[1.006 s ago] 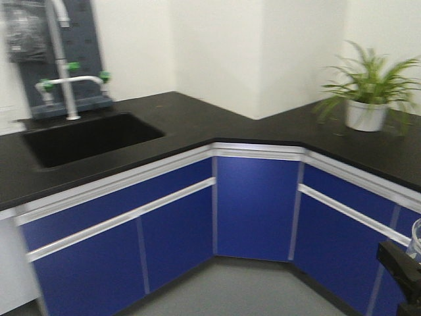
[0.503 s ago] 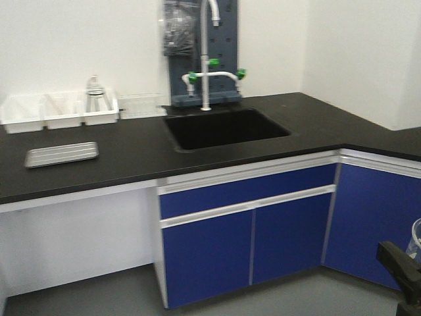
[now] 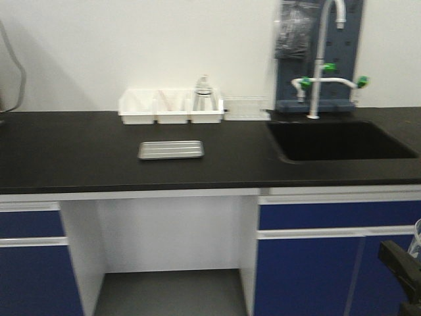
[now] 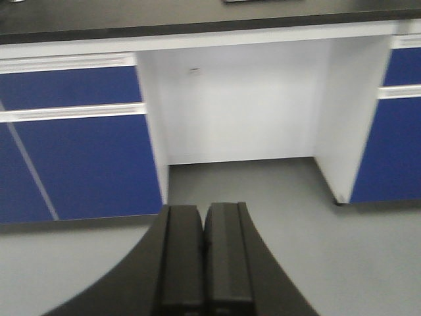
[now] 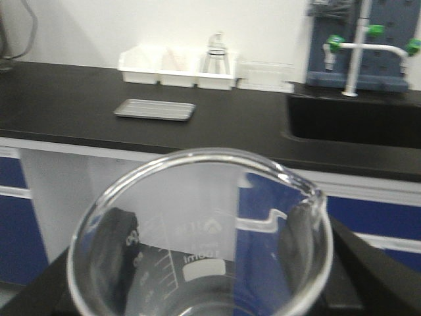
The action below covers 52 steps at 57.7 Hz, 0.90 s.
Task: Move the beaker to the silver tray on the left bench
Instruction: 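Hold the beaker in the right gripper while driving to the silver tray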
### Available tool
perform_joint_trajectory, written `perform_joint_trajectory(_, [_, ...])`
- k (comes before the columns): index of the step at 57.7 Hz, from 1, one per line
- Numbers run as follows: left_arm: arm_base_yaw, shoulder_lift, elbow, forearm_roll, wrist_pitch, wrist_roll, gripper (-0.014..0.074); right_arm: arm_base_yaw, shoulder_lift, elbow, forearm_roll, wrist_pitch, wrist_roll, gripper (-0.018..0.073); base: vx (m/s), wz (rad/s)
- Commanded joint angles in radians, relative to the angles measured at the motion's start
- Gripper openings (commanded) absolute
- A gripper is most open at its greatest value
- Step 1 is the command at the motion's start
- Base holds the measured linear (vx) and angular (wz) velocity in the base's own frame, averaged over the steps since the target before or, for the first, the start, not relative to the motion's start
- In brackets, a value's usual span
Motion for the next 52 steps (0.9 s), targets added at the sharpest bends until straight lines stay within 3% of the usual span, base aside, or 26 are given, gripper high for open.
perform_joint_trajectory(1, [-0.006, -0.016, 0.028, -0.002, -0.078, -0.001, 0.0001, -0.004, -0.006, -0.032, -0.015, -0.023, -0.008, -0.0007, 0.17, 0.57])
perform_joint_trajectory(31, [-0.006, -0.016, 0.028, -0.002, -0.078, -0.001, 0.0001, -0.004, -0.006, -0.032, -0.015, -0.023, -0.008, -0.0007, 0.23, 0.57])
perform_joint_trajectory(52, [-0.006, -0.016, 0.028, -0.002, -0.078, -0.001, 0.0001, -0.004, -0.006, -0.032, -0.015, -0.023, -0.008, -0.0007, 0.35, 0.05])
